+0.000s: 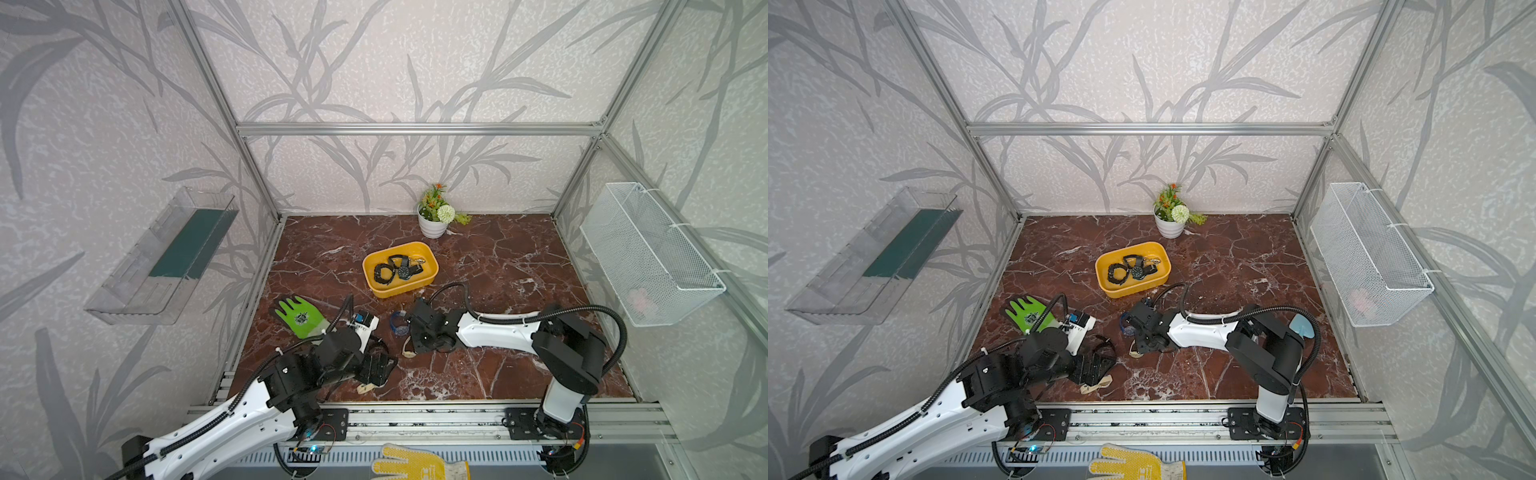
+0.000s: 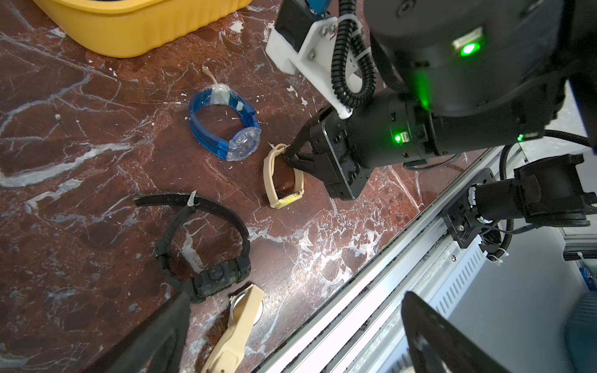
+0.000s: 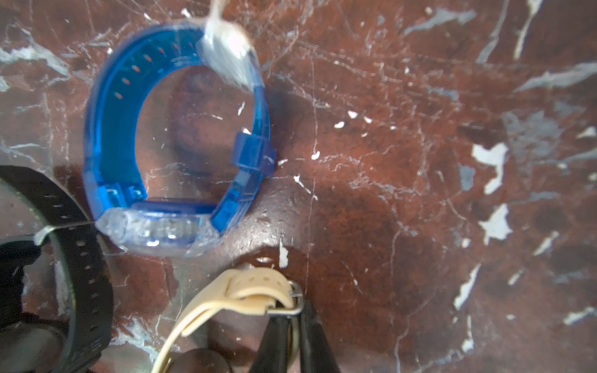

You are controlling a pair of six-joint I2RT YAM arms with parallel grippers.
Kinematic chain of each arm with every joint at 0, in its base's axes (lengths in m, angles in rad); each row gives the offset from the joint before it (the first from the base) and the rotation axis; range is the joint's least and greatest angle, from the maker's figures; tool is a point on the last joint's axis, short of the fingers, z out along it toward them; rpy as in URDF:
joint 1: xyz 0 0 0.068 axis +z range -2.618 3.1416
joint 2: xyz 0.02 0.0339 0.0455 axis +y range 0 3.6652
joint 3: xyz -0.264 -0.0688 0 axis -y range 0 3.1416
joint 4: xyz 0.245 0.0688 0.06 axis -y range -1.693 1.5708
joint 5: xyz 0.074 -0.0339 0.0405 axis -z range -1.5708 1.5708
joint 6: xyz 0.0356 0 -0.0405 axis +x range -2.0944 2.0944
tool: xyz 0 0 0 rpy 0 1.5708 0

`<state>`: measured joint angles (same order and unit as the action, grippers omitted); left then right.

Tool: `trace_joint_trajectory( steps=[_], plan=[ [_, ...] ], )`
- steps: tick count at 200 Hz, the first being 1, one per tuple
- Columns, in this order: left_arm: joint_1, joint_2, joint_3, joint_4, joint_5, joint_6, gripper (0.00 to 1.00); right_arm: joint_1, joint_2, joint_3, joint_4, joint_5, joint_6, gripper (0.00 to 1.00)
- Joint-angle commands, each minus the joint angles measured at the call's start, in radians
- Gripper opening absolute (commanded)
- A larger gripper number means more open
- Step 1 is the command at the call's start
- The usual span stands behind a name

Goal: Put the watch into the storage box
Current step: Pick up the watch at the center of the board.

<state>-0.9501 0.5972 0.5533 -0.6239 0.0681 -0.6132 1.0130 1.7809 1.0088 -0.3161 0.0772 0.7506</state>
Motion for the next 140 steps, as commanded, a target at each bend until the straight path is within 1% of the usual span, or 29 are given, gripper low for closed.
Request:
trace_joint_trajectory(
  steps=[1,15,50,53,63,95,101,140],
  plan=[
    [-0.006,0.002,-0.01,0.001,-0.033,0.001,0.99,0.004,-0.005,0.01,-0.071,0.05,-0.027,0.08],
    [-0.006,0.004,-0.01,0.006,-0.039,0.005,0.99,0.004,-0.025,0.017,-0.093,0.065,-0.042,0.06],
    [-0.006,0.015,-0.002,0.007,-0.054,0.015,0.99,0.004,-0.069,0.031,-0.137,0.093,-0.065,0.06],
    [-0.006,0.016,-0.001,0.007,-0.054,0.016,0.99,0.004,-0.096,0.032,-0.139,0.094,-0.066,0.06],
    [-0.006,0.019,0.003,0.009,-0.06,0.021,0.99,0.004,-0.114,0.038,-0.147,0.1,-0.073,0.06],
    [-0.006,0.031,0.022,0.014,-0.094,0.042,0.99,0.004,-0.156,0.085,-0.188,0.133,-0.106,0.06],
    [-0.006,0.034,0.025,0.016,-0.101,0.047,0.99,0.004,-0.164,0.093,-0.191,0.136,-0.142,0.06],
    [-0.006,0.032,0.035,0.027,-0.158,0.052,0.99,-0.067,-0.191,0.144,-0.179,0.131,-0.226,0.06]
  ],
)
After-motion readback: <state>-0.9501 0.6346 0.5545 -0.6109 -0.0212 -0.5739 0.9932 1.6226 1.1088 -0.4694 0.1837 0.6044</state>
